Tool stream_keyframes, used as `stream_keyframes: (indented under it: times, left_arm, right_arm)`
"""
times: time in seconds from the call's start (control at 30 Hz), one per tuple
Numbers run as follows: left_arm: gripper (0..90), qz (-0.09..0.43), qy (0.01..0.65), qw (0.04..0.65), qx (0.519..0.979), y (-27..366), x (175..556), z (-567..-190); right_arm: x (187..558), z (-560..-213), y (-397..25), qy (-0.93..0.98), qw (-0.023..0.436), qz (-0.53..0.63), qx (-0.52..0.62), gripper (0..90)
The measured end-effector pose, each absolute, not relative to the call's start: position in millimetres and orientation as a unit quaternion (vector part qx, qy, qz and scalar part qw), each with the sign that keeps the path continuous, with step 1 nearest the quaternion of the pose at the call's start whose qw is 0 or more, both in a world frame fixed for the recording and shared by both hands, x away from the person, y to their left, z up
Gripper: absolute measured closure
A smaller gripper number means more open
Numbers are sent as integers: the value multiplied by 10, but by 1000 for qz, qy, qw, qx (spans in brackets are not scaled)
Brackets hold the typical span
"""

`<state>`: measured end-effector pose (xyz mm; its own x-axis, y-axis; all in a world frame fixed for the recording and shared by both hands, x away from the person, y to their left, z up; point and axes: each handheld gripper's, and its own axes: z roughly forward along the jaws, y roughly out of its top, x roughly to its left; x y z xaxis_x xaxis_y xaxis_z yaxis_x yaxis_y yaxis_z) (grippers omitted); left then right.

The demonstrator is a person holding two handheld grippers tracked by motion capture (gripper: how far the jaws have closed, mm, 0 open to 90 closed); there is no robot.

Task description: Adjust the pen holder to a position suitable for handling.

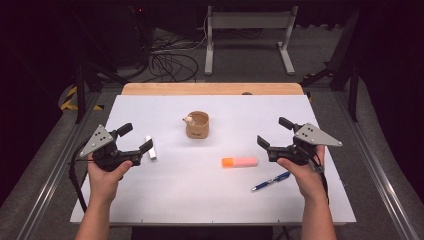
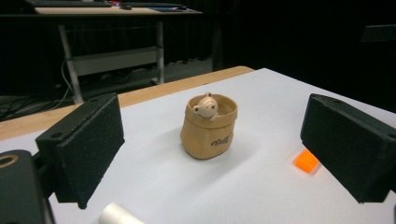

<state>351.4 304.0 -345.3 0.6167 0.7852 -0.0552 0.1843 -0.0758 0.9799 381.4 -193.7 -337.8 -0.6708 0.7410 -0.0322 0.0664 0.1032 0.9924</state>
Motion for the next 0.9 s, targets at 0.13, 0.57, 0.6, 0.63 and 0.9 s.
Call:
stream_keyframes:
  times: [0.13, 0.57, 0.6, 0.63, 0.9]
  left_arm:
    - [97, 272, 371, 568, 682, 2997, 3518, -3467]
    - [137, 321, 470, 489, 661, 2752, 3568, -3604]
    - [136, 321, 470, 489, 661, 2752, 3568, -3604]
    - [135, 327, 479, 484, 655, 2711, 3568, -3620]
    - [153, 344, 523, 457, 632, 2628, 3593, -3675]
  right_arm:
    - [3807, -3375, -1938, 687, 281, 601, 298, 60]
    - [3796, -3358, -1936, 679, 295, 596, 312, 75]
    - [3796, -3358, -1935, 678, 297, 596, 312, 76]
    - [3798, -3358, -1937, 680, 300, 592, 311, 76]
    - [3800, -3357, -1927, 679, 313, 583, 318, 78]
